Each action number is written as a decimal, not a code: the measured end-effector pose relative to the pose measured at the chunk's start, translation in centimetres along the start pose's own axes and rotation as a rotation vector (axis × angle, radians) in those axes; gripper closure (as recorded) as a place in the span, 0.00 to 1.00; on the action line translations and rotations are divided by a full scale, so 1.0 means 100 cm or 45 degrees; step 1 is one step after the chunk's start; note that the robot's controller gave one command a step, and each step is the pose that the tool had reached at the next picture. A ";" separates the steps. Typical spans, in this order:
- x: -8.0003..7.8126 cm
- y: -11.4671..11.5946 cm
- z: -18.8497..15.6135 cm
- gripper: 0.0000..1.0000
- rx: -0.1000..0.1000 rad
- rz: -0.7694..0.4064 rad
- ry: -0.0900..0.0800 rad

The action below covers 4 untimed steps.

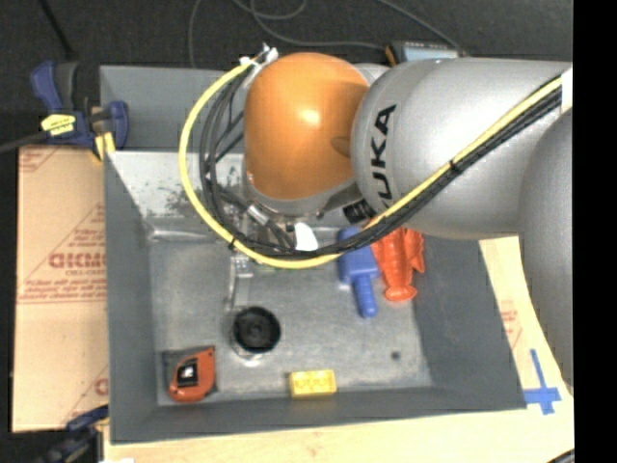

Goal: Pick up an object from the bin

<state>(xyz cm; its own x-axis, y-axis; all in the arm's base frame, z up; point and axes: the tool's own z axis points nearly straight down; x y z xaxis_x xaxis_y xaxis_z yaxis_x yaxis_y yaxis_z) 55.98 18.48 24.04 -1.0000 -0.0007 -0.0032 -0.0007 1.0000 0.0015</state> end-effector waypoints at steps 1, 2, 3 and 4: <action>0.024 -0.049 0.029 0.00 0.000 -0.056 -0.003; 0.037 -0.066 0.063 0.00 0.007 -0.095 0.001; 0.026 -0.066 0.109 0.00 -0.001 0.043 -0.002; 0.026 -0.076 0.128 0.00 0.003 0.227 0.007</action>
Offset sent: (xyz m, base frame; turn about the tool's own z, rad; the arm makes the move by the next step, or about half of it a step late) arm -0.0454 -0.0428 -0.0769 -0.1025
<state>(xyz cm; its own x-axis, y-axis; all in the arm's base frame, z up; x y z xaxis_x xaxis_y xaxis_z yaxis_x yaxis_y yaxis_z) 53.47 10.88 11.22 -0.9843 0.1767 0.0027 0.1767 0.9843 -0.0011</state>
